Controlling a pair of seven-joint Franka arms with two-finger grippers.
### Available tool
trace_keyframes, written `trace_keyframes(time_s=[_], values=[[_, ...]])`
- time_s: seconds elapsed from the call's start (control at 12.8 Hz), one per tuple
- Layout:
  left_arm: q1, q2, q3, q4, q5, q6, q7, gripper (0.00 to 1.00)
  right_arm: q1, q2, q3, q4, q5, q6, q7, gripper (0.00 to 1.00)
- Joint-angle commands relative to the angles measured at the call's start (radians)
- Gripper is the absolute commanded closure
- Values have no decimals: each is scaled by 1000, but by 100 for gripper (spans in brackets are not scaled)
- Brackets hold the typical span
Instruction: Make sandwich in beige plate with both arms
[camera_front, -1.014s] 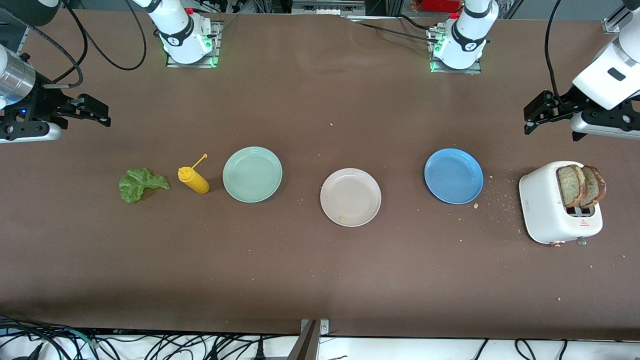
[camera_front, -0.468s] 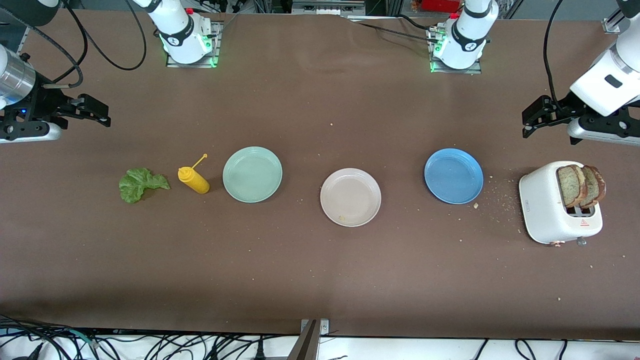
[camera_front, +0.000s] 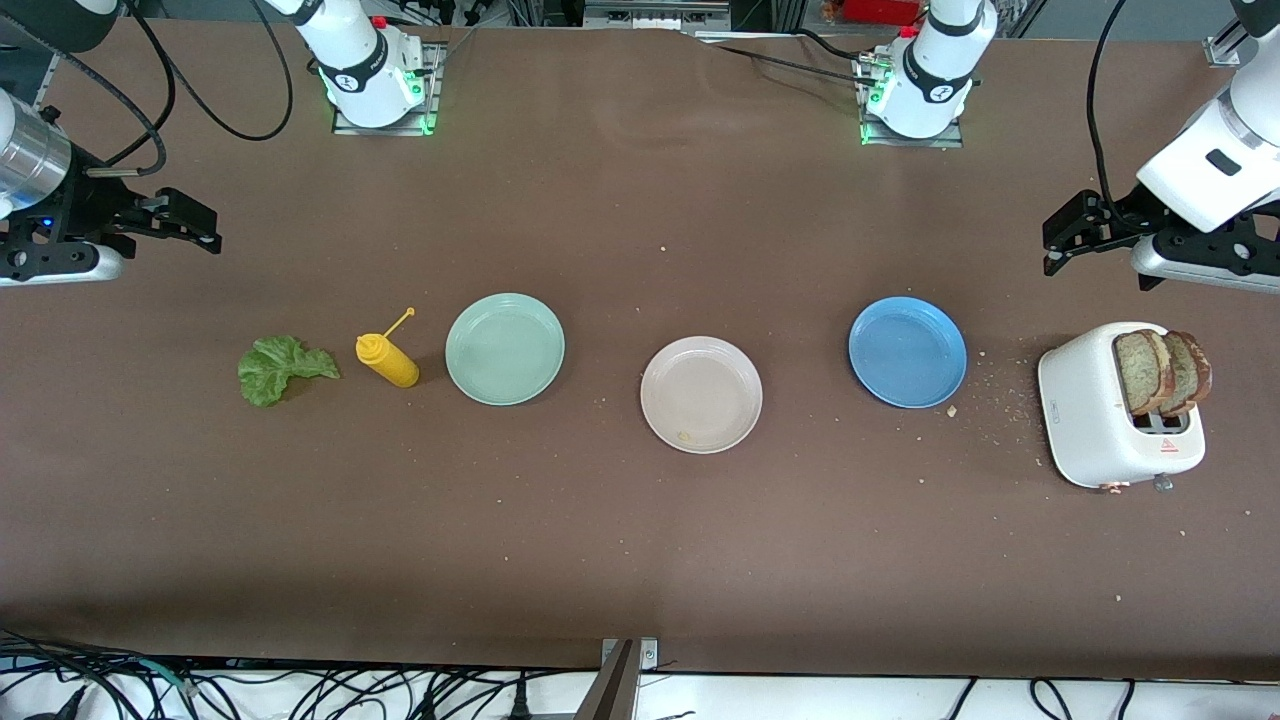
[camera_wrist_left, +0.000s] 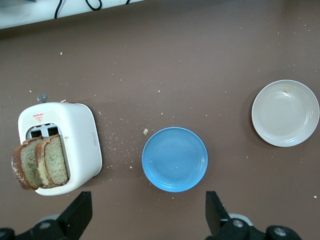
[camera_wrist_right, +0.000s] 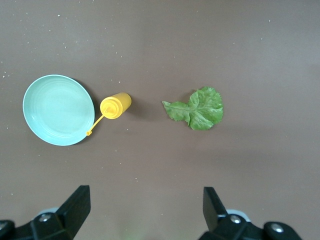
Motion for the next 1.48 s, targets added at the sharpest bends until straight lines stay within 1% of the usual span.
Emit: trace_keyframes(time_s=[0.0, 1.09, 1.4], values=[[5, 5, -5, 18, 13, -15, 21, 0, 4, 2, -1, 11, -12, -1, -11, 0], [5, 0, -7, 20, 8, -16, 16, 0, 4, 2, -1, 11, -12, 0, -11, 0], [5, -2, -8, 23, 12, -54, 9, 0, 4, 2, -1, 11, -12, 0, -11, 0]])
